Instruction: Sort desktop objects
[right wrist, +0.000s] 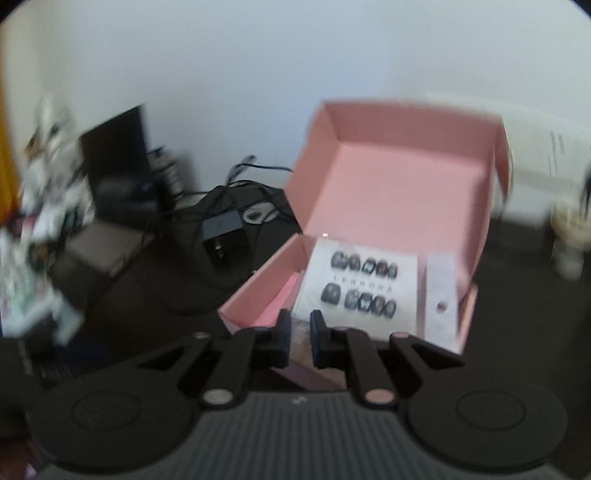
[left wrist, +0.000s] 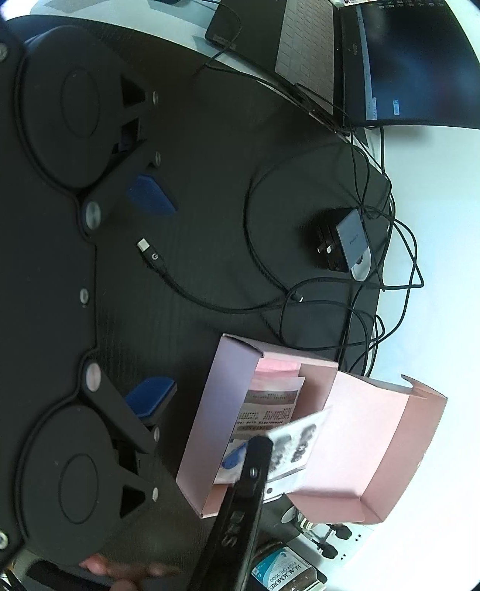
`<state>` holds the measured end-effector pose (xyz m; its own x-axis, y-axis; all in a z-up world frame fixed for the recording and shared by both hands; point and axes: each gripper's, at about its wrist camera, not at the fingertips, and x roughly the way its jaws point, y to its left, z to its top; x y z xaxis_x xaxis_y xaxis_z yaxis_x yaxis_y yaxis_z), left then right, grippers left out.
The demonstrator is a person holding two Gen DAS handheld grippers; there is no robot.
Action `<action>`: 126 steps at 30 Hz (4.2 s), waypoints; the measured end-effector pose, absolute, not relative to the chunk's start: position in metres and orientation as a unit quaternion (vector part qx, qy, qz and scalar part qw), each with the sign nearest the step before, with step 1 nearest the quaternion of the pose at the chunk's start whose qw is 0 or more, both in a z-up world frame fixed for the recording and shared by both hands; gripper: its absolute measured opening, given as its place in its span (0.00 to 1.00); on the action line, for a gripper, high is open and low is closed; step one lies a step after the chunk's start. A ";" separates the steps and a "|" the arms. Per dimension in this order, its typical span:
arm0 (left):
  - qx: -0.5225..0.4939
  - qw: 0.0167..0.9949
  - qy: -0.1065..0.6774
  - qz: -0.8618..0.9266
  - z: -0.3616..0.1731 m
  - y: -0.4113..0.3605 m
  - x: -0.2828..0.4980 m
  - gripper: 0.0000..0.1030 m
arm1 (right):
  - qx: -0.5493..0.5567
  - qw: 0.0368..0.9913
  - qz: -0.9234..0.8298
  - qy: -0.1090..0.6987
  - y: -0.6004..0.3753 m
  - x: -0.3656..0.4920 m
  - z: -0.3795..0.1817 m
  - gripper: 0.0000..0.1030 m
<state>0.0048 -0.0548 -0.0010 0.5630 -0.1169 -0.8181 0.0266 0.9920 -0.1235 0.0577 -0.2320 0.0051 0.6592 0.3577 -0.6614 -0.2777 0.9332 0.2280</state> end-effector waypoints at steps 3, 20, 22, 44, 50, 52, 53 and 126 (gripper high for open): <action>-0.050 0.884 0.463 -0.040 -0.001 -0.054 0.007 0.93 | 0.095 0.900 0.165 0.393 -0.228 0.071 -0.004 0.11; -0.050 0.884 0.462 -0.044 -0.002 -0.055 0.009 0.93 | 0.192 0.862 0.114 0.455 -0.273 0.068 -0.032 0.08; -0.050 0.884 0.462 -0.046 -0.001 -0.057 0.010 0.93 | 0.191 0.860 0.117 0.459 -0.280 0.064 -0.032 0.05; -0.025 0.888 0.456 -0.053 0.005 -0.074 0.000 0.93 | 0.095 0.831 0.159 0.524 -0.327 0.036 -0.019 0.08; -0.024 0.889 0.455 -0.042 0.005 -0.074 0.001 0.93 | 0.077 0.880 0.172 0.436 -0.308 0.043 -0.002 0.10; -0.020 0.890 0.454 -0.039 0.005 -0.076 0.002 0.93 | 0.071 0.886 0.169 0.427 -0.297 0.051 -0.010 0.10; -0.018 0.890 0.454 -0.038 0.005 -0.077 0.002 0.93 | 0.069 0.884 0.163 0.434 -0.290 0.056 -0.018 0.10; -0.021 0.915 0.383 -0.125 0.030 -0.145 0.087 0.96 | 0.145 0.898 0.151 0.387 -0.376 0.084 -0.005 0.56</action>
